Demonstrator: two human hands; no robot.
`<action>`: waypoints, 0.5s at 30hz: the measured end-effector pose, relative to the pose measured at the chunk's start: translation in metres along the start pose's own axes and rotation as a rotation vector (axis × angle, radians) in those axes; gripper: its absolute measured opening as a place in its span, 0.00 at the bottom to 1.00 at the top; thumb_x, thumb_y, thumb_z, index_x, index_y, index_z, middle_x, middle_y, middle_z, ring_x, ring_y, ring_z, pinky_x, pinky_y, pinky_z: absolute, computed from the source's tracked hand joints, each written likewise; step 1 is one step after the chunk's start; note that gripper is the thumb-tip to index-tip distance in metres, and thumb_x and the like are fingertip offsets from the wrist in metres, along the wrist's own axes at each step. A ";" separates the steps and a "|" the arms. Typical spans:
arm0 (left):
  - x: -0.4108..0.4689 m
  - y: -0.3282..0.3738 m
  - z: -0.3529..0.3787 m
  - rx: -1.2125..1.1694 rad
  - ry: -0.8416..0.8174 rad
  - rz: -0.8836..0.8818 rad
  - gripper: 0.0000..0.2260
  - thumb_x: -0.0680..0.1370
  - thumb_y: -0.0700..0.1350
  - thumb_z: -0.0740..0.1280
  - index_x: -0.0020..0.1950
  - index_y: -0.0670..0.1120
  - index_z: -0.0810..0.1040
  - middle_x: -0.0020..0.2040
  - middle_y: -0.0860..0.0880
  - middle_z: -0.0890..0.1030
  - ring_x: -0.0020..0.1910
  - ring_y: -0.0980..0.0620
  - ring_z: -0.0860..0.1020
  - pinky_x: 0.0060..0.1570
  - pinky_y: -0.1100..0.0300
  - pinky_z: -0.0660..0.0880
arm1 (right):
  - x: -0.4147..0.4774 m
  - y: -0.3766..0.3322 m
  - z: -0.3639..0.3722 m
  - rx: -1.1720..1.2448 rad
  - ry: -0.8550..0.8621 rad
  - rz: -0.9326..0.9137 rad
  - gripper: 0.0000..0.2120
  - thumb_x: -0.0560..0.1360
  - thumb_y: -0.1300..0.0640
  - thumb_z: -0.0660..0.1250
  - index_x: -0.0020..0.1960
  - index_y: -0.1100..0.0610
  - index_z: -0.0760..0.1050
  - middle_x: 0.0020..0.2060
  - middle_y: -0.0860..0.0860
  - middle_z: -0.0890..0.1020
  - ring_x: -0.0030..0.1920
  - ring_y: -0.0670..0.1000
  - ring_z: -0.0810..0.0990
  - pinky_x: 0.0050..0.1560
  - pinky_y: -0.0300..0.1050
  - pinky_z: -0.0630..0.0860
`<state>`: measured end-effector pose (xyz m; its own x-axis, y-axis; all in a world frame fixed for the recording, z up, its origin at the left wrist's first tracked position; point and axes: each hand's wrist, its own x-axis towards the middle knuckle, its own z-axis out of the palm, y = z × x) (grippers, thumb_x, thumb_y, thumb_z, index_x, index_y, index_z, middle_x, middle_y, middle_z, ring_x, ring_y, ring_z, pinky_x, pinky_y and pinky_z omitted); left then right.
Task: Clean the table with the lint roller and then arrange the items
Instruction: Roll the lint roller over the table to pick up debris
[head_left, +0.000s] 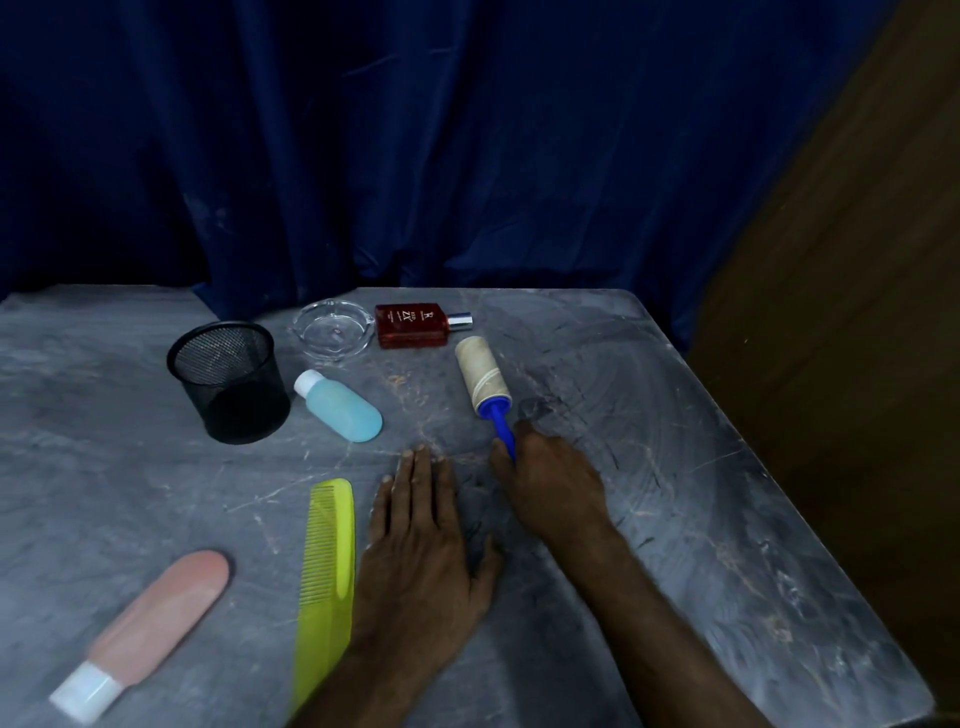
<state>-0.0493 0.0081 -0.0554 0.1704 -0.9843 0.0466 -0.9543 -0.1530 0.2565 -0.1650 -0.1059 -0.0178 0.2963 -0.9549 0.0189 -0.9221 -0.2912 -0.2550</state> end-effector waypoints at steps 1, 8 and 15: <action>0.000 0.000 0.000 0.003 0.007 0.001 0.42 0.80 0.65 0.48 0.87 0.40 0.52 0.87 0.38 0.54 0.87 0.40 0.52 0.86 0.43 0.49 | 0.000 0.000 -0.001 -0.001 -0.004 0.002 0.20 0.84 0.42 0.55 0.63 0.56 0.72 0.54 0.60 0.83 0.56 0.63 0.82 0.52 0.54 0.77; 0.001 -0.001 0.003 -0.010 0.009 0.005 0.43 0.79 0.66 0.45 0.87 0.40 0.50 0.88 0.38 0.52 0.88 0.41 0.50 0.86 0.44 0.45 | -0.001 -0.003 -0.006 0.008 -0.015 0.036 0.20 0.84 0.42 0.54 0.61 0.57 0.74 0.54 0.61 0.83 0.56 0.63 0.82 0.54 0.54 0.77; 0.001 -0.003 0.007 -0.010 0.028 0.008 0.42 0.79 0.65 0.49 0.86 0.39 0.55 0.87 0.38 0.57 0.87 0.40 0.55 0.85 0.44 0.49 | -0.004 -0.003 -0.009 -0.011 -0.023 0.046 0.23 0.83 0.39 0.55 0.58 0.57 0.75 0.53 0.59 0.84 0.55 0.62 0.82 0.53 0.53 0.77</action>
<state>-0.0483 0.0068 -0.0625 0.1693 -0.9827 0.0753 -0.9532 -0.1439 0.2659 -0.1653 -0.1021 -0.0079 0.2591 -0.9657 -0.0146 -0.9375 -0.2478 -0.2441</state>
